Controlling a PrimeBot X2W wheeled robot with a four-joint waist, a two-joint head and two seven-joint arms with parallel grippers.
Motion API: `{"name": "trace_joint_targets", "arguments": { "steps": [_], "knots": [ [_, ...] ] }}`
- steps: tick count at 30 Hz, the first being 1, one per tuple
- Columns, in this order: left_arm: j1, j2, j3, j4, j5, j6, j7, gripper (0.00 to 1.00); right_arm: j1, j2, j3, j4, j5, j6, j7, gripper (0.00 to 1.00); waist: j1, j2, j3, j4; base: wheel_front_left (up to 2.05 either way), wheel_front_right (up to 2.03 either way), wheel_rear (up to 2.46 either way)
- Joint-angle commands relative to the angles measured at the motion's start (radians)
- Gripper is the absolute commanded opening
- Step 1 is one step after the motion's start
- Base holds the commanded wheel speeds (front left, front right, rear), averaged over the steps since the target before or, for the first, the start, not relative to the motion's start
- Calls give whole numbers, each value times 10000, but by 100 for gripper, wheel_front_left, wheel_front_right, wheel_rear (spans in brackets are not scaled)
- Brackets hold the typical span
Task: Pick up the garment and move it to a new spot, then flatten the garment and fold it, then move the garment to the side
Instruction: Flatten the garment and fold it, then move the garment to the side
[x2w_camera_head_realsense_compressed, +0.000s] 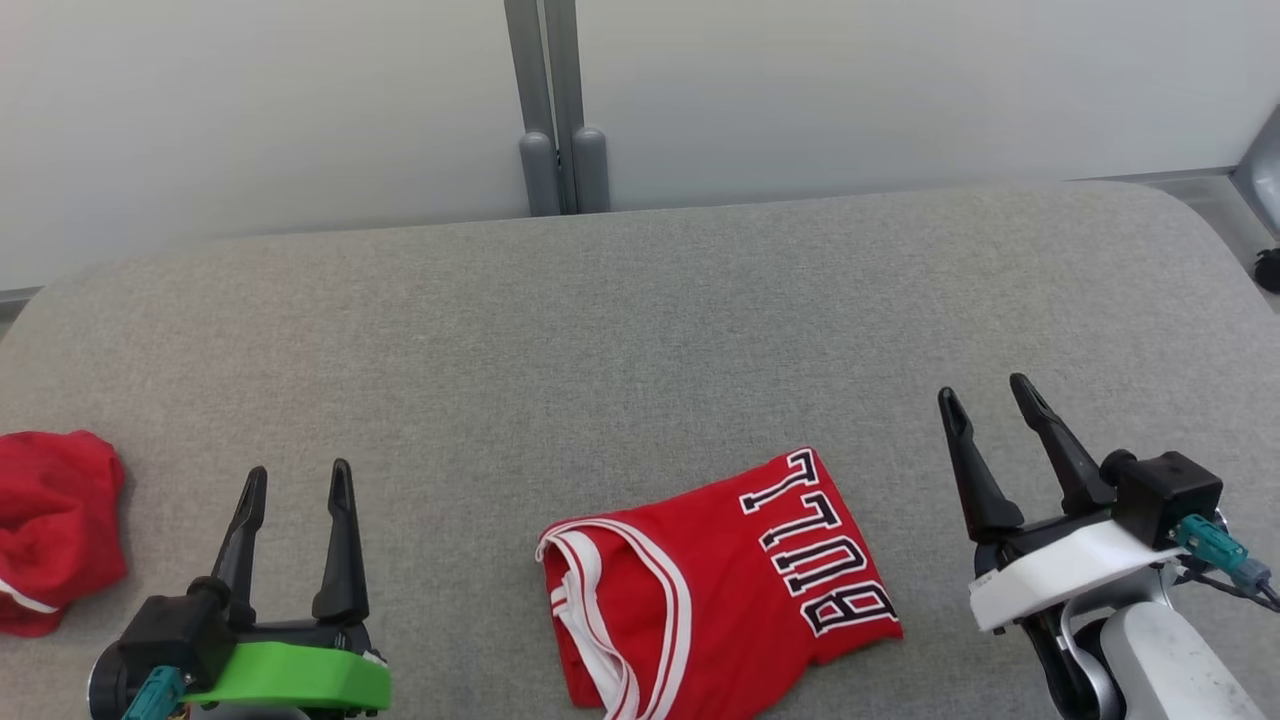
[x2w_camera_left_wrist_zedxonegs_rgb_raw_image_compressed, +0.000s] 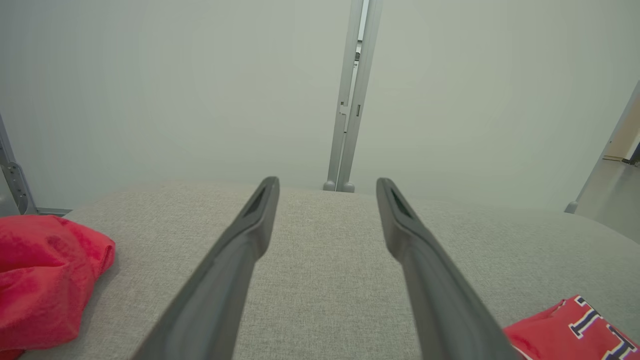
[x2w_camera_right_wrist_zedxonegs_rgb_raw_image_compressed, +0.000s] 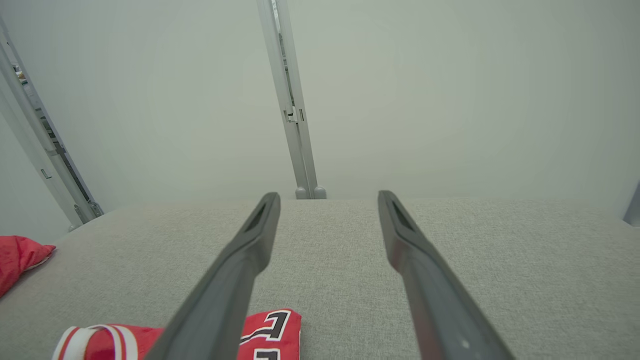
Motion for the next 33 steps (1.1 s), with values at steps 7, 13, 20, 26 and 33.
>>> {"name": "trace_joint_targets", "arguments": {
  "steps": [7,13,20,26,33],
  "knots": [
    [-125,-56,127,81,278,-75,1,100,189,112,16,-87,-436,0,-38,100,0,0,102,-155,0,0,0],
    [-172,-112,147,152,391,-97,1,100,125,130,-72,50,-599,0,-39,100,0,0,101,-54,0,0,0],
    [-171,-172,188,171,483,-141,1,100,66,158,-162,271,-645,0,-40,100,0,0,133,42,0,0,0],
    [-243,-201,144,197,505,-170,1,100,-94,298,-207,847,-427,0,375,100,0,0,225,242,0,0,0],
    [-402,-229,69,264,505,-217,1,100,-1070,368,319,2122,625,-1,2632,100,0,0,449,750,0,0,0]
  ]
}}
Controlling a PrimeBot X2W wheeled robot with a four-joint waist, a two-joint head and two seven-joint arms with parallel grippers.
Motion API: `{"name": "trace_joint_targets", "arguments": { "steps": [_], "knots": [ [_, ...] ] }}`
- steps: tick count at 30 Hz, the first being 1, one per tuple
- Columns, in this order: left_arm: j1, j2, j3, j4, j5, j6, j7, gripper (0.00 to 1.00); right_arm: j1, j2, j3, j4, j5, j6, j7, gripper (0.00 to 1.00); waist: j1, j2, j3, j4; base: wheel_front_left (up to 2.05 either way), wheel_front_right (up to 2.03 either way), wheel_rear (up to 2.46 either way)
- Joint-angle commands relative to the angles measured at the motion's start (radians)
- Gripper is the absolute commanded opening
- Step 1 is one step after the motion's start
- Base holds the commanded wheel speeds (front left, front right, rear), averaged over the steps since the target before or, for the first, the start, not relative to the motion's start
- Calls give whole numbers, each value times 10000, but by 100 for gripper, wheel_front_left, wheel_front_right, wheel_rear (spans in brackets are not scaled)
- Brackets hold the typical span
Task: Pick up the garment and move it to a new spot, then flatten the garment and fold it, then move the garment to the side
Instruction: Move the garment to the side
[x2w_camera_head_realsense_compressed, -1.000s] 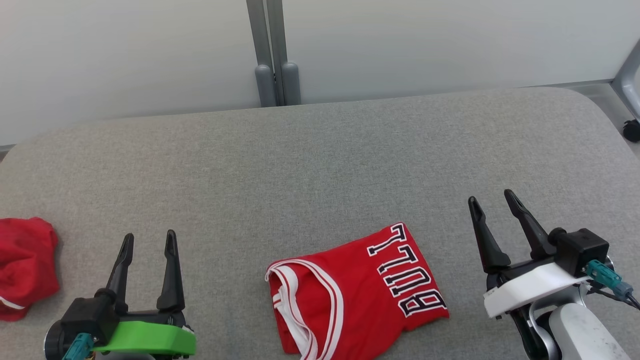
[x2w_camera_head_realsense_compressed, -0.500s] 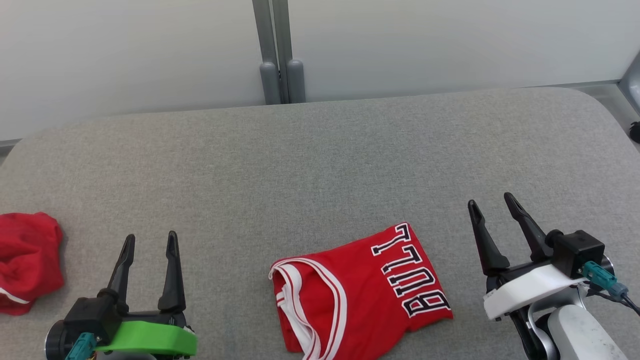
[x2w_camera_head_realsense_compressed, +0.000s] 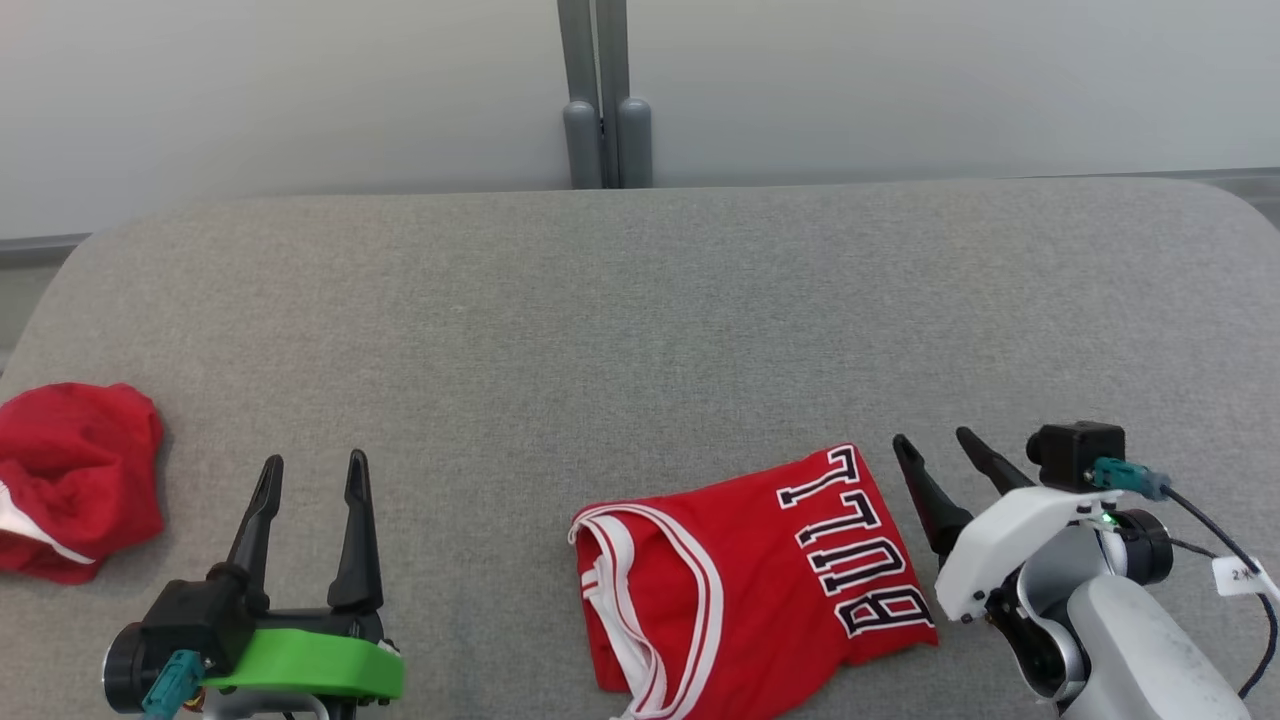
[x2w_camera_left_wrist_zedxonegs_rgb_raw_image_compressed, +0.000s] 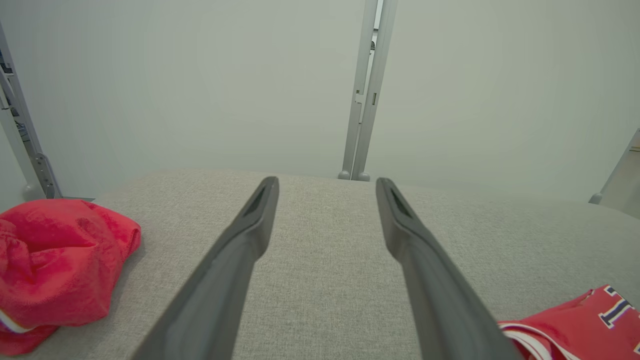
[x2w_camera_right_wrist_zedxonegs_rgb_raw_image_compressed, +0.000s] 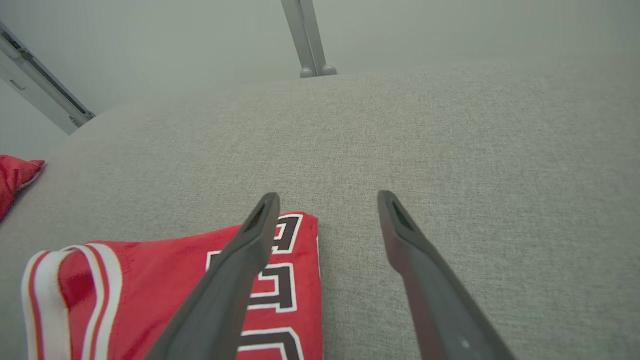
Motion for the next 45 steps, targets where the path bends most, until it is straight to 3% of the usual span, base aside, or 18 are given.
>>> {"name": "trace_joint_targets", "arguments": {
  "steps": [1,9,14,15,16,17,18,29,45],
  "knots": [
    [-200,-30,-15,6,30,-40,1,100,-291,-56,31,326,168,0,508,100,0,0,200,318,0,0,0],
    [-390,-66,-149,161,-55,-71,1,100,-818,80,64,1614,886,0,3585,100,0,0,467,1081,0,0,0],
    [-370,-92,-128,221,-71,-77,1,100,-513,93,73,1711,1029,0,4441,100,0,0,482,1318,0,0,0],
    [-372,-96,-121,230,-66,-80,1,100,-455,70,60,1660,1038,0,4475,50,0,0,478,1345,0,0,0],
    [-376,-101,-121,235,-65,-84,1,100,-420,53,52,1610,1036,0,4490,35,0,0,473,1363,0,0,0],
    [-372,-105,-115,237,-62,-82,1,100,-407,54,64,1517,1014,0,4430,3,0,0,465,1373,0,0,0],
    [-368,-108,-104,236,-58,-85,1,100,-400,52,63,1446,1008,0,4370,0,0,0,459,1374,0,0,0],
    [-505,-112,-345,67,154,-133,1,100,-1121,-373,203,676,666,-1,3026,0,0,0,401,635,0,0,0],
    [-1392,82,-1268,23,164,-164,1,100,-2300,-713,511,950,869,-1,1911,0,0,0,945,-2271,0,0,0]
  ]
}}
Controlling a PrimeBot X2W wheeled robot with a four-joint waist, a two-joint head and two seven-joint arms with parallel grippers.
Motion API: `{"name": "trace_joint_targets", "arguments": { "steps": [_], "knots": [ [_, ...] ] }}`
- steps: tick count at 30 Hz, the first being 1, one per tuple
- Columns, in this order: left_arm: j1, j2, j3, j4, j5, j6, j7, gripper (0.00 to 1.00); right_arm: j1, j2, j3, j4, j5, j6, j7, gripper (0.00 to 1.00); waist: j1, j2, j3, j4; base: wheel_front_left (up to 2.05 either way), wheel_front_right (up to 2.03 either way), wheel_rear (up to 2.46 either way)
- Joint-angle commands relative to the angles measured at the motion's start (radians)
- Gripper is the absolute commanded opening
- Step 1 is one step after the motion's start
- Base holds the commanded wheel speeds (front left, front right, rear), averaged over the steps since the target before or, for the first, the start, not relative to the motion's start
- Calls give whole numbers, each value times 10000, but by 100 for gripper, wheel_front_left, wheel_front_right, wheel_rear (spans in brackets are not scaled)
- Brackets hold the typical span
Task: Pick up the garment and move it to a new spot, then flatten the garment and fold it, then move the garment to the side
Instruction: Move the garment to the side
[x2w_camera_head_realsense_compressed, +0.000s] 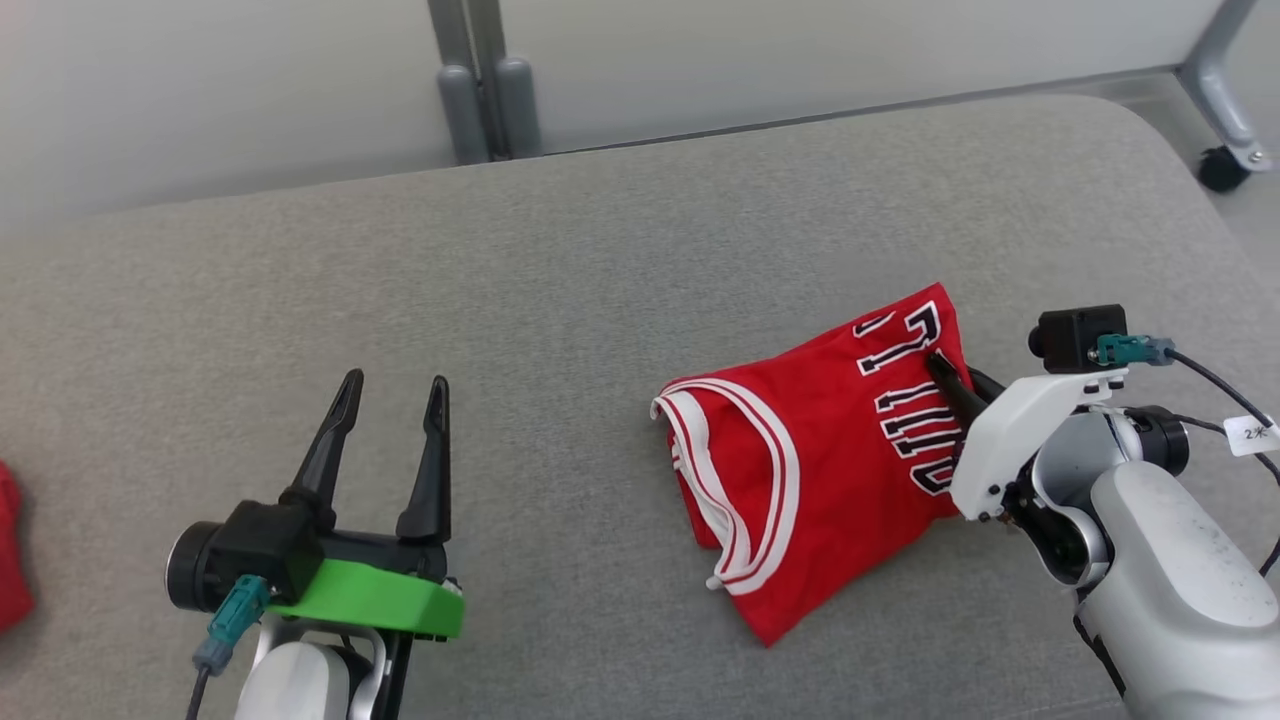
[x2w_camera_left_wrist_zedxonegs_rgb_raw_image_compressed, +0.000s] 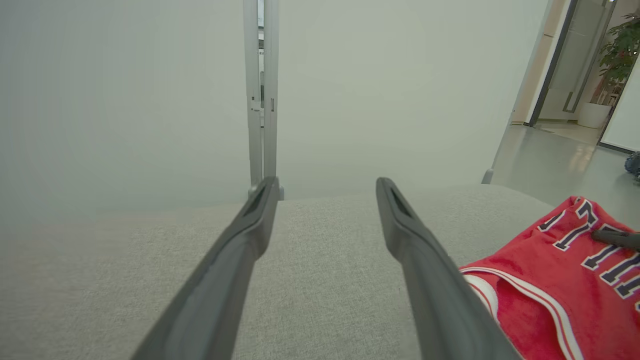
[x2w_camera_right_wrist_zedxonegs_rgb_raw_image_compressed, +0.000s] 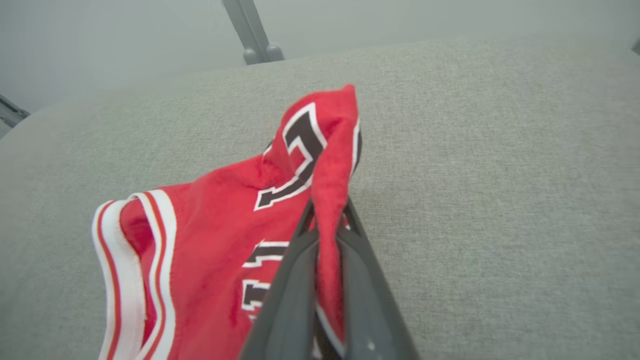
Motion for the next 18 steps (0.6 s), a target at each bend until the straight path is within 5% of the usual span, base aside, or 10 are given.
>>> {"name": "trace_joint_targets", "arguments": {
  "steps": [1,9,18],
  "knots": [
    [-195,78,-69,8,71,-39,3,100,-168,-18,16,51,92,-3,-139,0,0,-1,323,-1088,0,0,0],
    [-572,304,-336,45,6,-37,3,100,-440,34,147,102,291,-2,-719,0,0,-1,740,-1947,0,0,0],
    [-1077,713,-594,-41,80,-37,12,100,-1654,-160,307,348,605,-3,-1210,0,0,-1,1730,-2069,0,0,0]
  ]
}}
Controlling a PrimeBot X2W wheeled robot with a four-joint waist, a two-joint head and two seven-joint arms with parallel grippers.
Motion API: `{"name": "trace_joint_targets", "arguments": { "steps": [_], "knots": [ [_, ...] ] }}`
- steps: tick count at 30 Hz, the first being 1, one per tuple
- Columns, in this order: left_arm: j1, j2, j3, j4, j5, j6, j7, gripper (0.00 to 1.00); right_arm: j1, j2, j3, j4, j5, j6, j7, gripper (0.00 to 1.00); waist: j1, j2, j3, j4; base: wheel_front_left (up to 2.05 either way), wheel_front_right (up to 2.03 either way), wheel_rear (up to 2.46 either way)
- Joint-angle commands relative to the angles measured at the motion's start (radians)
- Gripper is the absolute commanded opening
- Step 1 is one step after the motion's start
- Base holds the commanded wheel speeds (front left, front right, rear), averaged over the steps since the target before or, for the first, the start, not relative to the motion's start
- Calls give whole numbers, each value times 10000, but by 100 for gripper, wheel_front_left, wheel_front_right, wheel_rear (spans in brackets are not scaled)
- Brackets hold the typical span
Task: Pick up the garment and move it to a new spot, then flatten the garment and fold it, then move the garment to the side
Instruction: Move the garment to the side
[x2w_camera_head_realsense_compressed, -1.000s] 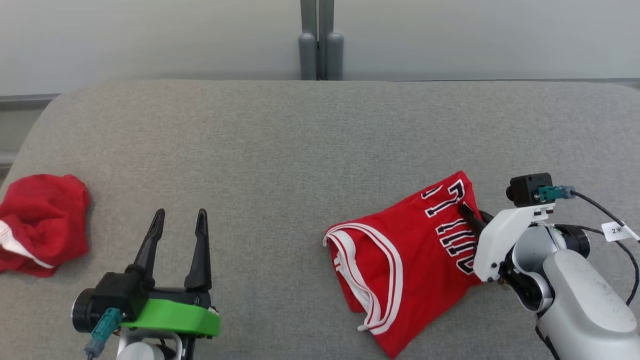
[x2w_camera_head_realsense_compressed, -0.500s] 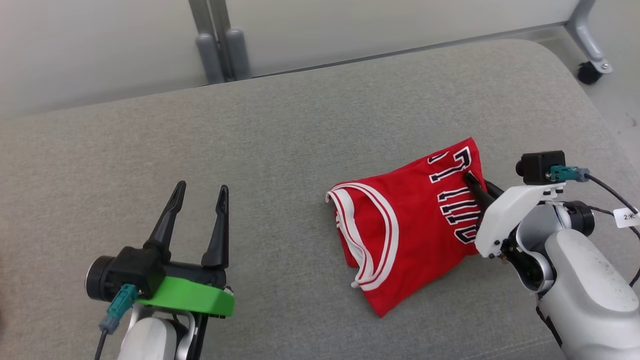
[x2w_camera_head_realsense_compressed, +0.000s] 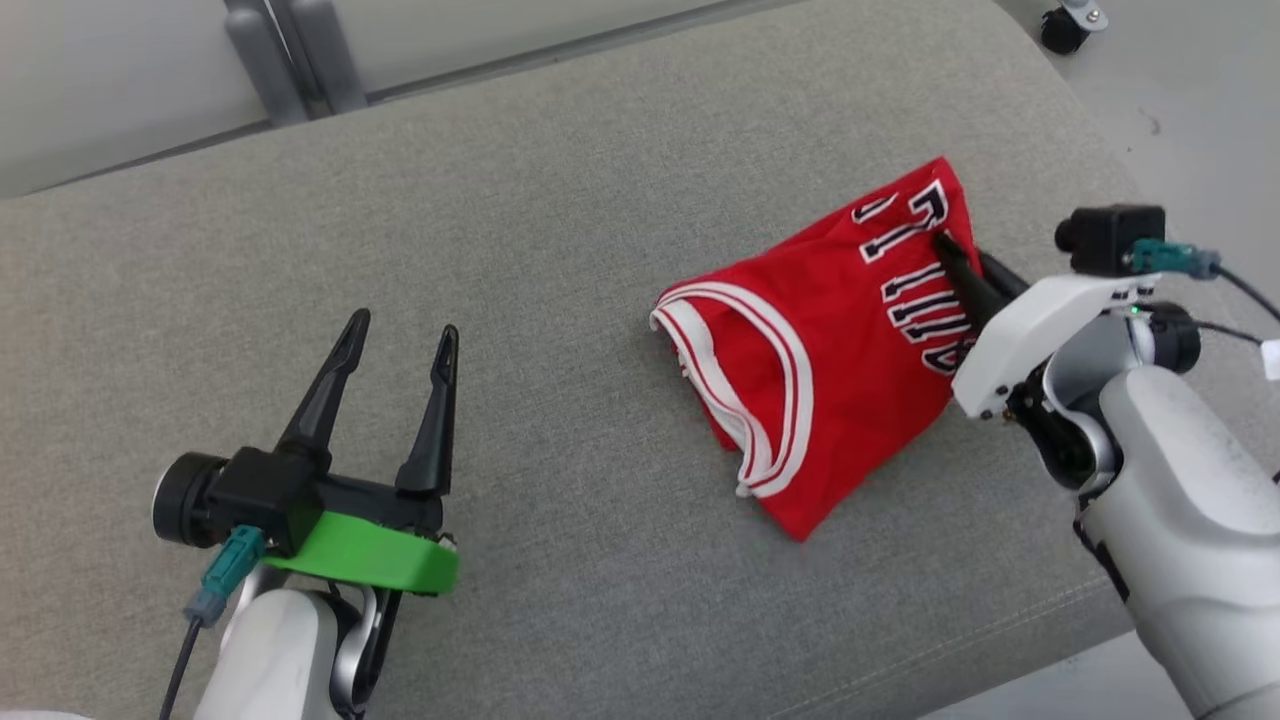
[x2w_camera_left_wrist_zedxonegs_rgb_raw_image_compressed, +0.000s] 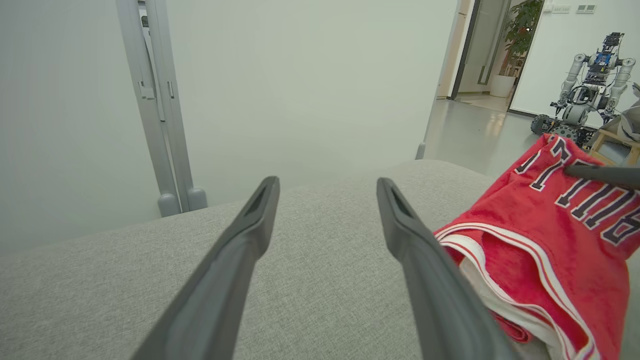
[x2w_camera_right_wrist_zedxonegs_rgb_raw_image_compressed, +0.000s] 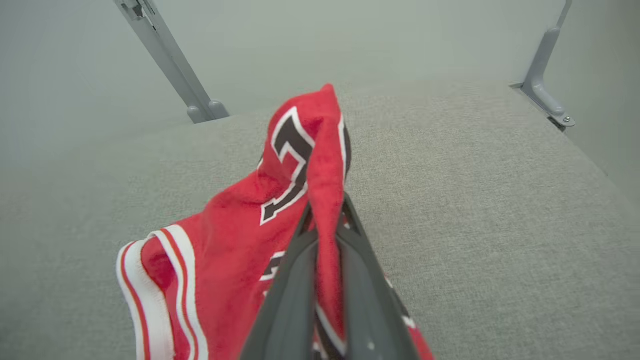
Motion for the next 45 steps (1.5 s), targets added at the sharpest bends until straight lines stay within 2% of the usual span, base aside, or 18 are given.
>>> {"name": "trace_joint_targets", "arguments": {
  "steps": [1,12,19,23,25,26,30,34,39,45],
  "knots": [
    [-273,169,-33,-43,86,-26,35,100,-455,-125,-41,101,167,-3,-161,0,0,-1,734,-60,0,0,0],
    [-1282,698,-475,-365,96,-26,266,100,-2796,-1517,-582,2198,619,-3,-997,0,0,-1,2549,434,0,0,0],
    [-1587,864,-571,-434,45,-27,283,100,-3512,-2221,-984,3617,558,-3,-1403,0,0,-1,3064,629,0,0,0],
    [-1661,884,-606,-394,8,-26,253,100,-3856,-2319,-1068,4374,405,-3,-1586,0,0,-1,3142,695,0,0,0],
    [-1683,860,-618,-333,-19,-8,233,100,-3990,-2317,-1080,4683,238,-3,-1799,43,0,-1,3098,728,0,0,0],
    [-1676,830,-634,-291,-33,5,222,100,-4035,-2309,-1083,4867,182,-3,-1890,100,0,-1,3035,750,0,0,0],
    [-1557,707,-653,-109,-106,47,136,100,-4229,-2377,-1012,5446,-338,-3,-2390,100,0,-1,2638,856,0,0,0],
    [-1291,591,-579,81,-209,119,71,100,-4315,-2110,-829,5433,-715,-3,-2900,100,0,-1,2026,985,0,0,0],
    [-884,465,-370,260,-373,238,-3,100,-3884,-1793,-488,4615,-846,-3,-3263,100,0,-1,1132,1248,0,0,0],
    [-199,403,101,224,-527,450,-13,100,-2793,-1400,-148,2916,-757,-3,-3424,100,0,-1,-74,1745,0,0,0]
  ]
}}
